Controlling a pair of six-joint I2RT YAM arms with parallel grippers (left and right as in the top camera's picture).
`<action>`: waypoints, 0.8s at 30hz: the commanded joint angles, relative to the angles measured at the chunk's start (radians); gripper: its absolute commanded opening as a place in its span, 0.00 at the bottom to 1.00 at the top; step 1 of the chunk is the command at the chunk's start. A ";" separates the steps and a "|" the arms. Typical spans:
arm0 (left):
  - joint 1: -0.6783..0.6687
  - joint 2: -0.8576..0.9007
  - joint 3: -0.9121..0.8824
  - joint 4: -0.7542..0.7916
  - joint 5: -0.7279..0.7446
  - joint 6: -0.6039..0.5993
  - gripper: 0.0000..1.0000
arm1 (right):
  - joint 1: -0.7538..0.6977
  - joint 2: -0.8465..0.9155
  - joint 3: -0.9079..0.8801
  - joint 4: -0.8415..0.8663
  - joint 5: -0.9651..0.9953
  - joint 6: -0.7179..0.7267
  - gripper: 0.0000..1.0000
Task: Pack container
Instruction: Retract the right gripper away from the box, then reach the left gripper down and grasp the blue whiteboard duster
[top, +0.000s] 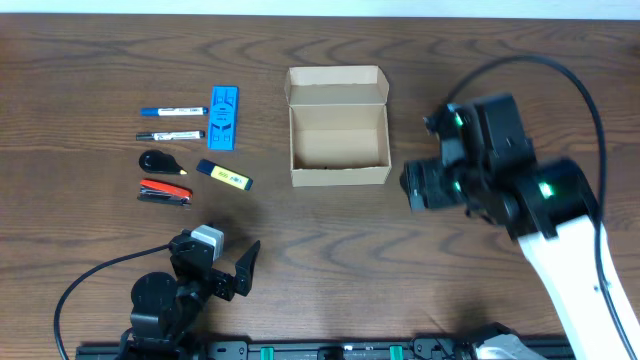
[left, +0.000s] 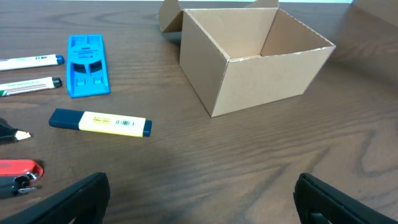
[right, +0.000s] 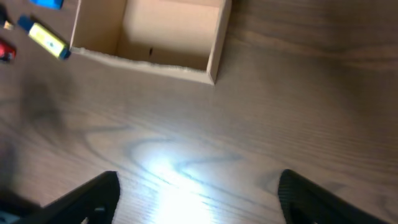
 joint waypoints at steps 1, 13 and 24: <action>0.006 -0.007 -0.019 0.002 0.000 -0.014 0.95 | -0.006 -0.092 -0.043 0.006 -0.002 -0.020 0.99; 0.006 -0.006 -0.019 0.003 -0.018 -0.014 0.95 | -0.006 -0.171 -0.045 -0.023 0.001 -0.021 0.99; 0.006 0.106 0.127 0.074 -0.104 -0.111 0.95 | -0.006 -0.167 -0.046 -0.023 0.001 -0.021 0.99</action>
